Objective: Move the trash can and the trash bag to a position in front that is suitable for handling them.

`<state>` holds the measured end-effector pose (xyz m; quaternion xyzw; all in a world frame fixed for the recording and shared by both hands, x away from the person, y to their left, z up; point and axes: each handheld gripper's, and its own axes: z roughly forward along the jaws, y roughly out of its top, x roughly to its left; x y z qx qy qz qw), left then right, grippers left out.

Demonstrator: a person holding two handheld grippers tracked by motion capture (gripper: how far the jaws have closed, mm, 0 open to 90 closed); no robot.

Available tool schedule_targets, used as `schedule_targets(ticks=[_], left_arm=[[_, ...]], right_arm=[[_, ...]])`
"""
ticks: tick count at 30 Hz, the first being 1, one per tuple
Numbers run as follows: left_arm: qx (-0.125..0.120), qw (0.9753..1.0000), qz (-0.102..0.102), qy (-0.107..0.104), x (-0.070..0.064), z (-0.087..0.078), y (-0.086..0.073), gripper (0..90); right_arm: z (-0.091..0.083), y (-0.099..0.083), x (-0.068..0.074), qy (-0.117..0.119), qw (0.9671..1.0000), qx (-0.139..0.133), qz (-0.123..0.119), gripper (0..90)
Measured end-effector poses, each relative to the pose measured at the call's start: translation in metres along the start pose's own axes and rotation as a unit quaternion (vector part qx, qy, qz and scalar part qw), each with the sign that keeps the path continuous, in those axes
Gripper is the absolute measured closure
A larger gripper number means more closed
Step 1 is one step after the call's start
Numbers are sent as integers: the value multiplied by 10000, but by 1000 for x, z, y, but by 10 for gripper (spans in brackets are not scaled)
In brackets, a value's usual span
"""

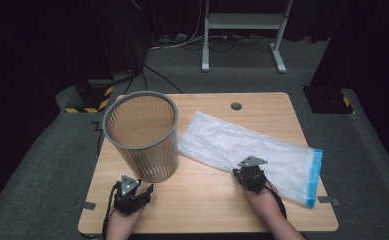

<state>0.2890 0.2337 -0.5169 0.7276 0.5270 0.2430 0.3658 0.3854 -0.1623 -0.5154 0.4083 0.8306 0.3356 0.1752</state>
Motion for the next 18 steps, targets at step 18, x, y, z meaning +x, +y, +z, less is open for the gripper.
schedule_targets(ticks=[18], left_arm=[[-69, 10000, -61, 23, -14, 5, -2, 462]], right_arm=[[86, 92, 24, -308, 9962, -259, 766, 580]])
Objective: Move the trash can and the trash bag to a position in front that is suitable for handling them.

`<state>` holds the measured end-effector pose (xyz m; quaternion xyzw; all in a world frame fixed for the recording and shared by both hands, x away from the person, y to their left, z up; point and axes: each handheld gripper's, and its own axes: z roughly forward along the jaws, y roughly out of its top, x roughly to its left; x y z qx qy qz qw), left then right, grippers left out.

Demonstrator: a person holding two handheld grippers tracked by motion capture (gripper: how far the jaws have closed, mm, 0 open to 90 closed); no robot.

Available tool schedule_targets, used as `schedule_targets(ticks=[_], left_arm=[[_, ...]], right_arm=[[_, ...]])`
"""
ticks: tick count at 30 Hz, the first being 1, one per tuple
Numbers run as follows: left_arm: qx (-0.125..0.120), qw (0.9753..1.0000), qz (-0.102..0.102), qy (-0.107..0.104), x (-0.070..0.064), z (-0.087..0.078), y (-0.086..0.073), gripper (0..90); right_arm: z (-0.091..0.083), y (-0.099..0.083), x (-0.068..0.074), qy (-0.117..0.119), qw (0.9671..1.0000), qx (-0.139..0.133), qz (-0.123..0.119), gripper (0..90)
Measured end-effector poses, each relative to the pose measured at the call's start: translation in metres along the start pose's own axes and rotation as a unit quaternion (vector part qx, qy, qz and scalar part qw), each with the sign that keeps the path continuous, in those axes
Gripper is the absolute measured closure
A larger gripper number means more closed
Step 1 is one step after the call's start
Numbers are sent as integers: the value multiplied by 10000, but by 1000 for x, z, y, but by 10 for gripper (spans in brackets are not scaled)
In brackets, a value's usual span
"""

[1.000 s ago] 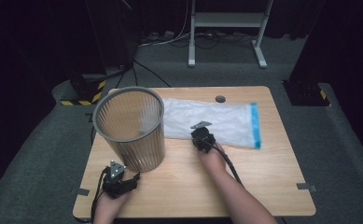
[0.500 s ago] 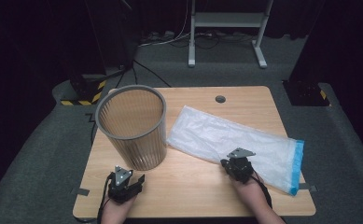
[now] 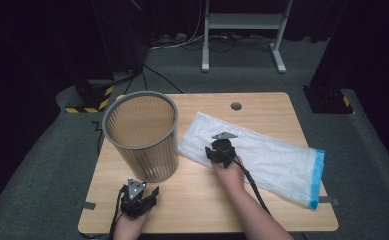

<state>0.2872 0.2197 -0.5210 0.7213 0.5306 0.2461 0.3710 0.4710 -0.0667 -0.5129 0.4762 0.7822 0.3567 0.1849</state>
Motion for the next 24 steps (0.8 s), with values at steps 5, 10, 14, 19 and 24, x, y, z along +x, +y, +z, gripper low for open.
schedule_targets(ticks=[5, 10, 14, 19, 24], left_arm=[[-75, 9999, -91, -9, 4, -2, -2, 455], [-119, 9996, -168, -192, 1, -3, 0, 453], [-186, 9995, -1, -244, -14, -2, 6, 447], [-242, 9987, -16, -457, -23, 1, 18, 437], [-293, 9986, 116, -428, -42, 11, 27, 416]], right_arm=[[0, -9, 4, 56, 9990, 117, -436, 636], [-33, -41, 16, 578, 9943, 76, -888, 676], [-60, -68, 25, 863, 9907, 82, -1046, 689], [-80, -87, 33, 1318, 9853, 127, -1080, 718], [-92, -99, 40, 1549, 9816, 131, -1106, 744]])
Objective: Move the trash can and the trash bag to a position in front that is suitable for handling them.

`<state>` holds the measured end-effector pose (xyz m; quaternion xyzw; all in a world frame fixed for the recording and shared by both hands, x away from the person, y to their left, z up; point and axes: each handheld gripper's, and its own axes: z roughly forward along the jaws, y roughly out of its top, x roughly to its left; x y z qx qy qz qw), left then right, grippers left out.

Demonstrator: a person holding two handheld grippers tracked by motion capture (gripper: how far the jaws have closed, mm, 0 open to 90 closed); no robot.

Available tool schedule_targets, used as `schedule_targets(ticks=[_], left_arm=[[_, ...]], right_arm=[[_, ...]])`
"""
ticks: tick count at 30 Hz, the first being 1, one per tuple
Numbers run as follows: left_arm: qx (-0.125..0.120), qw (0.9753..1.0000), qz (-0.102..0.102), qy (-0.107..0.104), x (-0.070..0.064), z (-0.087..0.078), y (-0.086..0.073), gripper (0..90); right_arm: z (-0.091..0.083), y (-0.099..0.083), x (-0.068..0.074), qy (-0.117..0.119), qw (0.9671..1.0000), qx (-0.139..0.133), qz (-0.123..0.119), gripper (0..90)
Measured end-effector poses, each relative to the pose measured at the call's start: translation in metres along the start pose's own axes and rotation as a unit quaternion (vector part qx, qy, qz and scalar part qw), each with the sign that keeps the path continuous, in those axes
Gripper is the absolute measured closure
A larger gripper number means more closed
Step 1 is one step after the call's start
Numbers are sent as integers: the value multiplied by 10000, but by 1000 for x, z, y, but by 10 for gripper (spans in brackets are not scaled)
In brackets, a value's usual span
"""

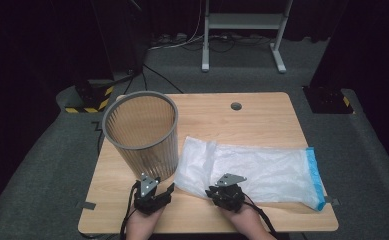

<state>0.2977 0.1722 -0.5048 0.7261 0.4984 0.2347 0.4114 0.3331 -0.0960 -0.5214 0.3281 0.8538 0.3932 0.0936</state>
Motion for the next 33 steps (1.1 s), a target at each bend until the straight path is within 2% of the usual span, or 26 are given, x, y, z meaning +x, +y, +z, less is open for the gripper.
schedule_targets(ticks=[3, 4, 5, 6, 8, 10, 12, 13, 14, 15, 16, 18, 19, 20, 21, 22, 23, 24, 25, 26, 29, 31, 32, 33], left_arm=[[63, 10000, 37, 2, -5, 9, 2, 454], [126, 9998, 150, 48, -8, 14, 2, 454], [199, 9995, 238, 85, -10, 18, 2, 511], [442, 9983, 379, 33, -14, 27, 1, 637], [661, 9965, 511, 43, -19, 36, 0, 781], [613, 9960, 643, 94, -22, 38, -1, 870], [624, 9952, 737, 159, -24, 39, -1, 890], [624, 9952, 737, 159, -24, 39, -1, 892], [621, 9951, 756, 167, -25, 38, -2, 893], [621, 9951, 756, 167, -25, 38, -2, 893], [612, 9950, 774, 138, -24, 38, -2, 894], [648, 9946, 805, 92, -24, 36, -2, 894], [648, 9946, 805, 92, -24, 36, -2, 894], [675, 9941, 845, 28, -24, 33, -3, 894], [675, 9941, 845, 28, -24, 33, -3, 894], [675, 9935, 914, -119, -25, 31, -5, 894], [675, 9935, 914, -119, -25, 31, -5, 894], [683, 9928, 953, -249, -26, 31, -5, 893], [683, 9928, 953, -249, -26, 31, -5, 892], [648, 9925, 992, -308, -27, 31, -5, 891], [679, 9923, 993, -299, -25, 31, -5, 887], [650, 9930, 945, -268, -23, 31, -6, 886], [588, 9934, 948, -275, -23, 31, -7, 885], [588, 9934, 948, -275, -23, 31, -7, 884]], right_arm=[[-2, 0, 1, -63, 10000, 49, -54, 715], [-4, -1, 1, -160, 9998, 58, -61, 694], [-8, -2, -2, -306, 9995, -20, -63, 687], [-20, -5, -10, -459, 9986, -197, 163, 672], [-35, -11, -21, -625, 9968, -298, 406, 668], [-51, -22, -39, -876, 9930, -310, 724, 659], [-68, -33, -52, -1290, 9877, -287, 841, 660], [-68, -33, -52, -1290, 9877, -287, 841, 660], [-79, -43, -62, -1652, 9821, -174, 887, 664], [-79, -43, -62, -1652, 9821, -174, 887, 664], [-79, -48, -74, -1861, 9769, 46, 1046, 668], [-73, -47, -87, -2005, 9731, 143, 1126, 674], [-73, -47, -87, -2005, 9731, 143, 1126, 674], [-66, -39, -104, -2134, 9690, 83, 1242, 675], [-60, -33, -113, -2183, 9674, 76, 1283, 671], [-53, -25, -126, -2293, 9646, 55, 1304, 670], [-53, -25, -126, -2293, 9646, 55, 1304, 670], [-40, -10, -148, -2423, 9605, 53, 1365, 671], [-40, -10, -148, -2423, 9605, 53, 1365, 671], [-30, 3, -166, -2445, 9598, 109, 1375, 658], [-32, 11, -171, -2512, 9582, 111, 1367, 656], [-51, 13, -161, -2516, 9577, -232, 1378, 658], [-68, 5, -144, -2471, 9596, -320, 1308, 650], [-68, 5, -144, -2471, 9596, -320, 1308, 650]])
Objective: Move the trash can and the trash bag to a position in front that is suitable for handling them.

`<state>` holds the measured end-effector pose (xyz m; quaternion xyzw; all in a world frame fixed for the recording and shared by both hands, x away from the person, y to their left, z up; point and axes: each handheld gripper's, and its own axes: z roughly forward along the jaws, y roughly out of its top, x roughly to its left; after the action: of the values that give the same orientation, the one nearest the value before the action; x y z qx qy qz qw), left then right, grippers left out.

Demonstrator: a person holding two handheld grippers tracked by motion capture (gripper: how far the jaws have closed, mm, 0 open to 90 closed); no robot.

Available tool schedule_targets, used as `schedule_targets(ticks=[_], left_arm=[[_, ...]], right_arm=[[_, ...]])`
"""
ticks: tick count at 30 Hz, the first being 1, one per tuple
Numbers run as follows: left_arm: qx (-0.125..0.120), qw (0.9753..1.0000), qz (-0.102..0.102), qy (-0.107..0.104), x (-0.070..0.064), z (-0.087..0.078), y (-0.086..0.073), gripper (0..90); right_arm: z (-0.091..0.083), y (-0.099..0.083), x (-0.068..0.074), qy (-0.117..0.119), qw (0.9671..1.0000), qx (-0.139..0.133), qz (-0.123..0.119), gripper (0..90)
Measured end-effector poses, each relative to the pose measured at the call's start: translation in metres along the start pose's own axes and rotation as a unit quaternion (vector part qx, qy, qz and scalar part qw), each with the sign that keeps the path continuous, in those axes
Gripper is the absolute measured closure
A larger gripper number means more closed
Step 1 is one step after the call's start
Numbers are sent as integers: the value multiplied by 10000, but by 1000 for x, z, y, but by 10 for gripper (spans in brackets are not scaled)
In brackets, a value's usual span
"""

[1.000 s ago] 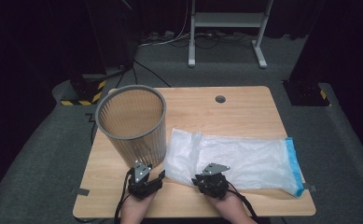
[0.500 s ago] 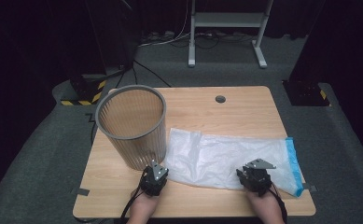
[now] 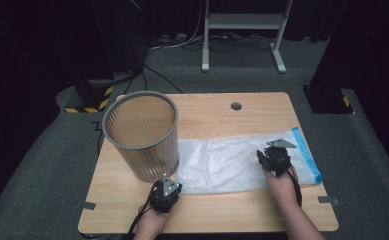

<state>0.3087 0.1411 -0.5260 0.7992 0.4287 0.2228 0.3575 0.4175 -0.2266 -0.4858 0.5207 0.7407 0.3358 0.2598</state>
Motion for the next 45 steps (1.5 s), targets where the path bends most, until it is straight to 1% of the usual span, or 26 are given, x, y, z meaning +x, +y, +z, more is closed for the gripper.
schedule_targets(ticks=[1, 2, 5, 8, 11, 13, 16, 17, 19, 20, 21, 22, 23, 27, 29, 32, 33, 34, 35, 37, 38, 39, 40, 42, 44, 45], left_arm=[[-17, 10000, -30, 17, 0, 0, 0, 884], [-12, 10000, -28, 20, 0, 1, 0, 883], [-8, 10000, -34, 26, 0, 1, 0, 882], [-6, 10000, -38, 27, 0, 1, 0, 878], [0, 10000, -12, -6, 1, 1, 0, 873], [-18, 10000, -57, -29, 1, 0, 0, 872], [-15, 10000, 0, -98, 1, 0, 0, 873], [-26, 9999, 15, -152, 1, 0, 0, 861], [-36, 9998, 16, -186, 1, 1, 0, 841], [-46, 9997, 37, -239, 0, 1, 0, 841], [-95, 9992, 99, -378, 0, 1, 1, 795], [-95, 9992, 99, -378, 0, 1, 1, 751], [-161, 9988, 85, -447, 0, 1, 2, 675], [-236, 9986, -2, -473, 7, -6, 0, 548], [-200, 9987, -63, -464, 13, -11, -2, 503], [-201, 9988, -208, -396, 20, -19, -7, 482], [-163, 9992, -218, -290, 26, -26, -14, 474], [-163, 9992, -218, -290, 26, -26, -14, 467], [-158, 9993, -275, -182, 32, -32, -21, 460], [-101, 9993, -350, -44, 40, -40, -27, 444], [-101, 9993, -350, -44, 40, -40, -27, 437], [-82, 9991, -399, 126, 46, -47, -33, 437], [-63, 9990, -393, 220, 49, -49, -36, 437], [-49, 9987, -383, 328, 52, -52, -38, 437], [-13, 9968, -536, 598, 66, -57, -44, 436], [-4, 9959, -611, 663, 70, -58, -46, 436]], right_arm=[[-9, -6, 1, -15, 10000, -32, -22, 650], [-30, -27, 3, -35, 10000, -12, -12, 650], [-48, -49, 0, -47, 9999, 128, 92, 654], [-54, -62, -3, -29, 9995, 220, 239, 658], [-49, -75, -1, -13, 9981, 566, 254, 663], [-46, -75, -1, -73, 9986, 502, 170, 671], [-30, -62, -5, -149, 9984, 492, 240, 687], [-11, -47, -10, -217, 9981, 486, 311, 697], [6, -33, -14, -275, 9979, 477, 355, 697], [6, -33, -14, -275, 9979, 477, 355, 697], [27, -16, -19, -366, 9972, 486, 428, 699], [27, -16, -19, -366, 9972, 486, 428, 699], [43, -2, -22, -419, 9968, 488, 476, 702], [60, 13, -26, -502, 9961, 537, 483, 704], [56, 16, -19, -632, 9966, 492, 172, 703], [45, 17, -6, -459, 9985, 297, 61, 679], [32, 19, 15, -159, 9997, 159, 64, 636], [32, 19, 15, -159, 9997, 159, 64, 636], [27, 18, 37, 162, 9998, 102, -14, 601], [21, 15, 67, 382, 9991, 6, -210, 600], [21, 15, 67, 382, 9991, 6, -210, 600], [21, 14, 96, 711, 9969, -50, -341, 595], [22, 14, 110, 815, 9959, -37, -399, 595], [25, 13, 122, 891, 9950, -1, -448, 595], [37, 9, 148, 1040, 9929, 185, -540, 607], [40, 7, 152, 1052, 9924, 239, -584, 609]])
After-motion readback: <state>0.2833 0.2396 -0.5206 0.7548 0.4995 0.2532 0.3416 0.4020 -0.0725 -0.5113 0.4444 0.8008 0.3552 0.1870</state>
